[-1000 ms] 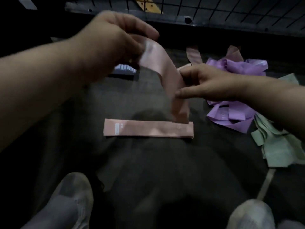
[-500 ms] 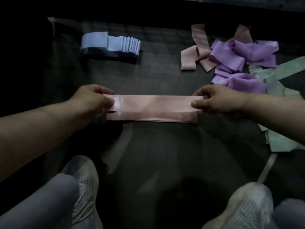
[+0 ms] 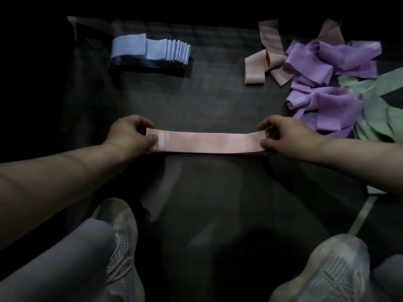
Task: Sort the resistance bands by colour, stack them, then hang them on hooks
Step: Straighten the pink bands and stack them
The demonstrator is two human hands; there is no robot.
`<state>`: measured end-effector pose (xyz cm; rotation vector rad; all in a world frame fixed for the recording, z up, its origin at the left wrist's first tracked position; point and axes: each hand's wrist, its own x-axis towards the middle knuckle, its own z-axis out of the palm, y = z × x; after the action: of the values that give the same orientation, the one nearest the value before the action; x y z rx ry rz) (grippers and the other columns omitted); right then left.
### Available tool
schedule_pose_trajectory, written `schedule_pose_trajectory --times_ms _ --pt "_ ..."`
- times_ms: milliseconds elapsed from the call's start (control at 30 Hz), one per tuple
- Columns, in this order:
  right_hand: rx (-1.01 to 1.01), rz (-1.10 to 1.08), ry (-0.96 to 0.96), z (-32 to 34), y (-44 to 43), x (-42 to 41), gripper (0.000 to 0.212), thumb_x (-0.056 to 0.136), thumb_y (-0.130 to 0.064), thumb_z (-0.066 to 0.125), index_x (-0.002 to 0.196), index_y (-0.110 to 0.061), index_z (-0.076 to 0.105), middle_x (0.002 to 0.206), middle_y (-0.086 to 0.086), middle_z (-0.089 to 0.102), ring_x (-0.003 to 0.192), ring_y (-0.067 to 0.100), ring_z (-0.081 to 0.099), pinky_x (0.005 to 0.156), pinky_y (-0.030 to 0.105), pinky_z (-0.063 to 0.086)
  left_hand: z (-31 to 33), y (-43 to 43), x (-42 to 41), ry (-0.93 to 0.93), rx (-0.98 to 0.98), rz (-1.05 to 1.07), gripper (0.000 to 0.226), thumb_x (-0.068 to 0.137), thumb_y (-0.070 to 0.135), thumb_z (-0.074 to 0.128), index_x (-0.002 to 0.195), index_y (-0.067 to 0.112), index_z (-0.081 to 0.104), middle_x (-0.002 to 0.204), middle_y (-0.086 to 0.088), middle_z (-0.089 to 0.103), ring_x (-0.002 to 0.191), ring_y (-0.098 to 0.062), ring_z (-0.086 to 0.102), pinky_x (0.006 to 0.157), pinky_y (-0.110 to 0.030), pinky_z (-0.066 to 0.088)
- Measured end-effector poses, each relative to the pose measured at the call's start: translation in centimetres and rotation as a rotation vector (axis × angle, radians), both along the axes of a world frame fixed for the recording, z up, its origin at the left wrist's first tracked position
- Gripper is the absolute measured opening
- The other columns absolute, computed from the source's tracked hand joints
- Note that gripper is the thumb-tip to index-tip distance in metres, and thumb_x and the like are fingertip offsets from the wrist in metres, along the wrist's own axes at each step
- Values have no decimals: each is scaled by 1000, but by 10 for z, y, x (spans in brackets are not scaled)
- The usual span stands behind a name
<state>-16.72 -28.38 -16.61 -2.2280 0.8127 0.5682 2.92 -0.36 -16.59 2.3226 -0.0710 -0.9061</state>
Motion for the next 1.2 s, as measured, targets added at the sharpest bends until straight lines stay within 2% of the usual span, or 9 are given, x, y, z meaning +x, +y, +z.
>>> schedule_pose_trajectory --times_ms 133,333,433,567,733,833,933,1067,1200 --pt "-50 112 29 -4 3 -4 30 86 -15 70 114 -21 61 103 4 62 85 17 61 76 24 44 -8 5 2 -65 43 -116 25 84 7 75 108 13 69 94 -8 69 80 -26 69 82 -43 60" --pt "-139 245 9 -10 10 -11 34 89 -21 65 121 -16 57 111 6 43 96 26 57 96 31 44 -16 6 3 -189 144 -308 36 84 14 74 120 10 68 111 -11 69 92 -21 65 89 -24 47" --pt "-228 369 2 -10 12 -17 60 81 -35 75 132 -13 51 128 12 39 114 32 49 104 38 41 -16 9 0 -307 215 -451 53 78 28 79 128 18 62 130 -14 48 118 -31 51 106 -33 39" --pt "-370 601 12 -13 12 -17 95 68 -50 82 145 -10 42 143 15 36 128 36 37 104 46 37 -15 13 0 -476 296 -845 89 64 41 87 143 25 47 146 -9 36 132 -32 35 109 -43 32" --pt "-370 583 -59 -18 11 -12 59 78 -34 75 127 -8 56 120 16 50 106 38 51 90 47 47 -22 15 7 -520 277 -965 75 69 29 83 137 16 53 131 -11 52 119 -35 49 99 -42 38" --pt "-357 572 -46 -17 11 -9 56 79 -35 73 126 -12 55 118 13 50 104 35 51 89 47 47 -23 16 7 -566 268 -996 61 73 29 80 129 16 60 123 -11 57 109 -35 54 91 -41 42" --pt "-360 589 -27 -16 12 -8 67 78 -45 73 133 -17 47 122 9 46 108 30 48 92 45 46 -24 16 7 -572 251 -996 58 76 31 78 129 17 60 122 -11 57 108 -35 54 90 -42 43" --pt "-358 574 -12 -16 13 -9 64 80 -47 70 132 -17 48 124 11 44 110 32 47 92 45 46 -21 18 8 -477 271 -902 75 71 39 82 138 26 50 129 -11 45 118 -33 45 100 -41 40" --pt "-283 255 11 -24 19 -18 69 81 -50 68 136 -18 40 133 13 35 123 34 40 108 46 38 -26 18 0 -238 198 -205 51 86 33 68 132 16 53 133 -15 44 122 -33 49 110 -38 39"
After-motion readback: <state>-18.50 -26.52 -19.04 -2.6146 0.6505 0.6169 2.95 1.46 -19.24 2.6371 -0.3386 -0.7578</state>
